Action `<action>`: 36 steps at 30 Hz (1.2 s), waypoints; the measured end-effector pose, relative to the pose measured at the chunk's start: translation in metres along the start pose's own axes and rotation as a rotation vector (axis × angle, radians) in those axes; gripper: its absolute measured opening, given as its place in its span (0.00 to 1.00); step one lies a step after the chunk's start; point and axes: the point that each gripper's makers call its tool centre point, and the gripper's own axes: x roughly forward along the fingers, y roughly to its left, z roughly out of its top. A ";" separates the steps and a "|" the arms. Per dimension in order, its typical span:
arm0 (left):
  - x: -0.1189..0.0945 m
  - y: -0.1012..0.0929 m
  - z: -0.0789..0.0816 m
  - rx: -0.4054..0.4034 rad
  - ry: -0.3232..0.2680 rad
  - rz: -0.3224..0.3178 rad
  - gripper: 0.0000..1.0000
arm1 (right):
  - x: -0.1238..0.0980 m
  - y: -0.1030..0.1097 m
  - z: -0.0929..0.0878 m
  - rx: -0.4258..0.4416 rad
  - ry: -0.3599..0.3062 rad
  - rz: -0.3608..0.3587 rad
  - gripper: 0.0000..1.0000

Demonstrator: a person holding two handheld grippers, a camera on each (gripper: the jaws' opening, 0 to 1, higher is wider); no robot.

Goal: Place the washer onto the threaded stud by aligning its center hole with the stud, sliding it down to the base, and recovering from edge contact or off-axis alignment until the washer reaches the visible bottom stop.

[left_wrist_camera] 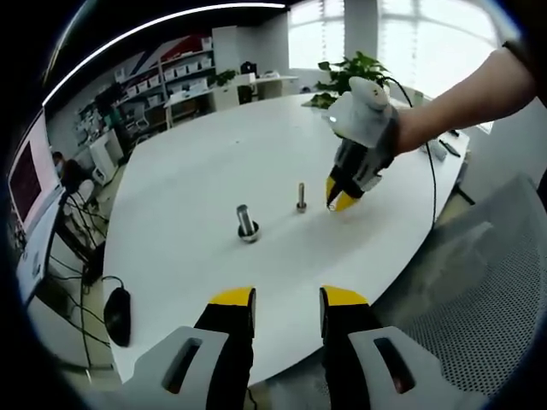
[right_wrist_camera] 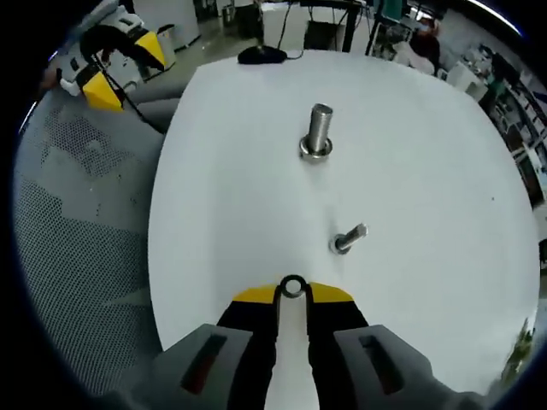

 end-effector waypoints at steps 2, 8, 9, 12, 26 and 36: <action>0.000 0.000 0.000 -0.003 0.000 -0.002 0.28 | -0.004 -0.005 0.006 0.001 -0.014 -0.012 0.14; -0.001 0.001 0.001 -0.012 -0.010 0.002 0.28 | -0.008 -0.015 0.017 -0.002 -0.033 -0.039 0.14; -0.001 0.001 0.001 -0.010 -0.010 0.002 0.28 | -0.008 -0.016 0.017 -0.004 -0.031 -0.045 0.14; -0.001 0.001 0.001 -0.006 -0.009 0.004 0.28 | -0.009 -0.020 0.022 -0.006 -0.039 -0.052 0.14; -0.002 0.004 0.003 -0.016 -0.021 0.014 0.28 | -0.001 -0.035 0.033 0.005 -0.030 -0.063 0.14; -0.002 0.004 0.003 -0.015 -0.020 0.013 0.28 | 0.007 -0.037 0.026 0.006 0.005 -0.053 0.14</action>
